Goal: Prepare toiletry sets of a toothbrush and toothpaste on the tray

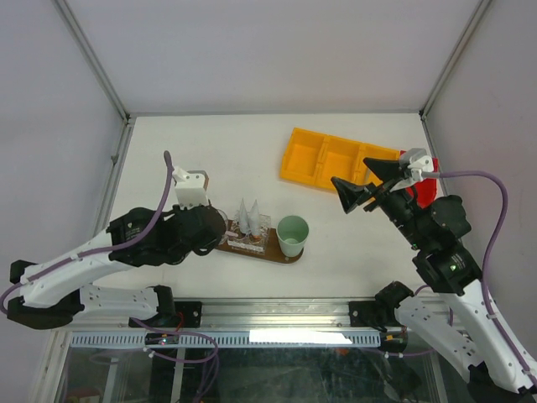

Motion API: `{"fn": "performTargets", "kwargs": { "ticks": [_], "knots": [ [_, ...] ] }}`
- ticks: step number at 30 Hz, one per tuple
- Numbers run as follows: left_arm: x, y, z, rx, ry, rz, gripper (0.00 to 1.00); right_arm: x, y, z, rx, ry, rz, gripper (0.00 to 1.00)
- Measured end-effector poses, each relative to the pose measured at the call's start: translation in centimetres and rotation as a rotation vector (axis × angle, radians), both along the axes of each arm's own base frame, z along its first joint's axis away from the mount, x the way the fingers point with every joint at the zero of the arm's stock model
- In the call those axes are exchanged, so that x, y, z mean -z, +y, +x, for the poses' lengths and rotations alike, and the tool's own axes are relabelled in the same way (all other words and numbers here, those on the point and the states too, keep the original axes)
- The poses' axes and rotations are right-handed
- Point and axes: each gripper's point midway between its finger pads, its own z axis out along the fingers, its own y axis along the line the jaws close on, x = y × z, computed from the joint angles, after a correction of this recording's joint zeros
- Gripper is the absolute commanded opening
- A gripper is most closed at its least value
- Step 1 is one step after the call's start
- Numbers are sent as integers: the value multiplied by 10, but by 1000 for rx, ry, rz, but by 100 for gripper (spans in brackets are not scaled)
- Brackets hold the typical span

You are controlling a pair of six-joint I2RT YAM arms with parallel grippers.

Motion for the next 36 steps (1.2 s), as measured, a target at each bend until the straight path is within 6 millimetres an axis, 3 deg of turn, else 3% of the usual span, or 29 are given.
{"fn": "performTargets", "kwargs": {
  "ticks": [16, 36],
  "knots": [
    [8, -13, 7, -12, -17, -10, 0, 4, -2, -2, 1, 0, 1, 100],
    [34, -23, 17, -40, -4, 23, 0, 7, -1, -2, -4, 11, 2, 100]
  ]
}}
